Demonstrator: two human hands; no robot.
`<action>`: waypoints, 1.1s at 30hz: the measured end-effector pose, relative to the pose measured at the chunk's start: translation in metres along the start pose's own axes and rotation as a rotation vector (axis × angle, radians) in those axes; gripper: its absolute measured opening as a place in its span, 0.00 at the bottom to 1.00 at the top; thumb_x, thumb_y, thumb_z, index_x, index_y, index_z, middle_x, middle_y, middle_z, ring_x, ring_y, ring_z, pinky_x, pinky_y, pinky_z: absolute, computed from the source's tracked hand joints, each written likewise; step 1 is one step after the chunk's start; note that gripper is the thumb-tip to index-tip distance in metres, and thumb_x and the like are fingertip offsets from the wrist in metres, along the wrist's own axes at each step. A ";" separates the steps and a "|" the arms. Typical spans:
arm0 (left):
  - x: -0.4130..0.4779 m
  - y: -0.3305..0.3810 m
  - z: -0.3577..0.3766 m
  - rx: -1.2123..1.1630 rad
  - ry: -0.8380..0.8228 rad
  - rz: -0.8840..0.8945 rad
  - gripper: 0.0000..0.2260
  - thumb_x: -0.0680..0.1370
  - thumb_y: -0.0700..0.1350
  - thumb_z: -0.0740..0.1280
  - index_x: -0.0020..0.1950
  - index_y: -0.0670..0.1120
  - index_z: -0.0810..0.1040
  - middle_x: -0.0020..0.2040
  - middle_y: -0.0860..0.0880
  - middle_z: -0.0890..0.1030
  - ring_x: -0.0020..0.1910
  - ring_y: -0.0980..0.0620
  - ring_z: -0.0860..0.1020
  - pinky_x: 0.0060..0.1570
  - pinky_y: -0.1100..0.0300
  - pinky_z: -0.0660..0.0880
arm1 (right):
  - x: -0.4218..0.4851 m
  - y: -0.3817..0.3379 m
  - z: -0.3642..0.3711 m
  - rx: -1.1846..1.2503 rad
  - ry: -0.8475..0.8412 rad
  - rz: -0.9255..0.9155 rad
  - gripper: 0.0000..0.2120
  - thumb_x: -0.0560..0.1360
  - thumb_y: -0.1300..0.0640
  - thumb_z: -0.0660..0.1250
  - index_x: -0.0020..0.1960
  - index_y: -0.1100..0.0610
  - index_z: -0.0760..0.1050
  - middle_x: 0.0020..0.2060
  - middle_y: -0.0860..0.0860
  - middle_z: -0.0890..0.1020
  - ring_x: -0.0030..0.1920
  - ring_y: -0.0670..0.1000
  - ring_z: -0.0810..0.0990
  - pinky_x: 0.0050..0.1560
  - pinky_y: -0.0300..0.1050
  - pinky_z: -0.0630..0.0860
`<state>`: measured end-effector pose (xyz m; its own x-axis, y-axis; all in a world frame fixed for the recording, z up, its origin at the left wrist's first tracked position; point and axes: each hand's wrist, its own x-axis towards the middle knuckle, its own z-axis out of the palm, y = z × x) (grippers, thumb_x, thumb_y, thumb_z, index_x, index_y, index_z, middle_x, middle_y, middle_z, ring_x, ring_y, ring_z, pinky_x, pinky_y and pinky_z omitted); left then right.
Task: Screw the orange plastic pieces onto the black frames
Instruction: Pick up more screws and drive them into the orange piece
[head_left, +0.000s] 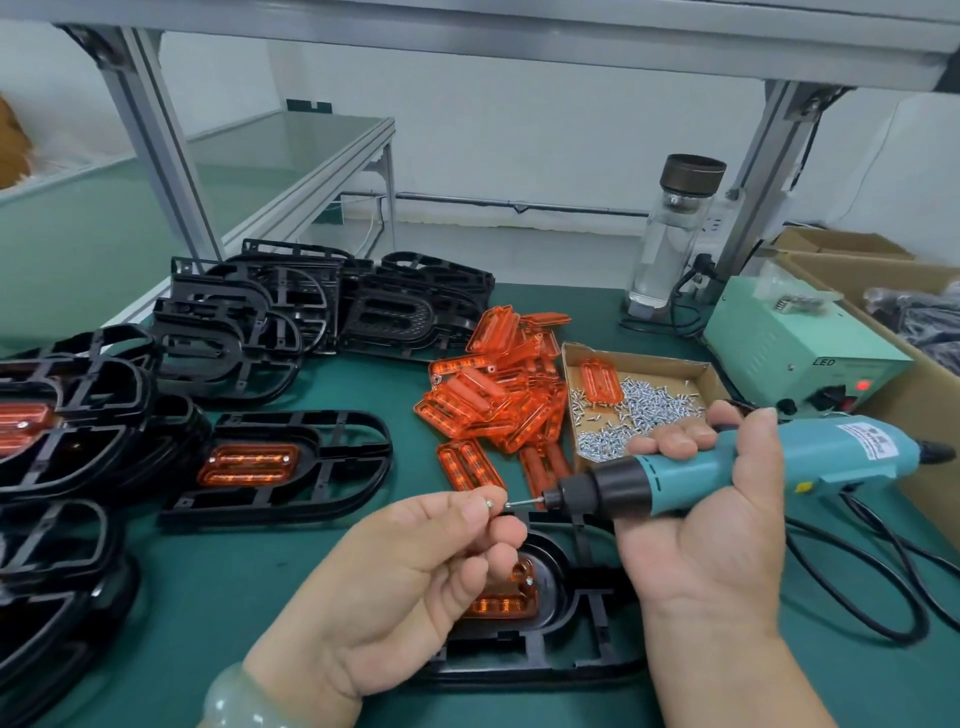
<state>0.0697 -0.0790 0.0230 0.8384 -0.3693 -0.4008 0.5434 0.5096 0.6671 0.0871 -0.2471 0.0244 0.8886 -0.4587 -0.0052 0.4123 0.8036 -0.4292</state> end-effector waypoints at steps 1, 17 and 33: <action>0.000 0.000 0.000 -0.003 -0.009 -0.005 0.06 0.67 0.39 0.67 0.38 0.38 0.83 0.34 0.40 0.80 0.27 0.51 0.79 0.22 0.68 0.75 | 0.000 0.000 0.000 0.003 -0.005 -0.001 0.08 0.73 0.46 0.66 0.44 0.50 0.71 0.31 0.43 0.70 0.28 0.42 0.71 0.36 0.36 0.74; 0.003 -0.006 0.001 0.105 -0.003 0.015 0.10 0.66 0.41 0.68 0.44 0.38 0.80 0.34 0.42 0.80 0.27 0.53 0.78 0.22 0.68 0.74 | -0.002 0.000 0.002 -0.025 -0.013 -0.014 0.09 0.71 0.47 0.67 0.44 0.50 0.70 0.30 0.43 0.70 0.28 0.42 0.71 0.36 0.35 0.74; 0.003 -0.010 0.003 0.238 0.028 0.199 0.06 0.67 0.44 0.69 0.37 0.42 0.83 0.33 0.43 0.81 0.28 0.54 0.77 0.24 0.68 0.73 | -0.004 0.001 0.003 -0.039 -0.034 -0.030 0.08 0.73 0.48 0.66 0.45 0.50 0.71 0.31 0.43 0.71 0.28 0.42 0.71 0.36 0.36 0.74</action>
<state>0.0664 -0.0877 0.0174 0.9299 -0.2576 -0.2626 0.3463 0.3724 0.8610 0.0844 -0.2435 0.0263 0.8824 -0.4689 0.0392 0.4318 0.7739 -0.4633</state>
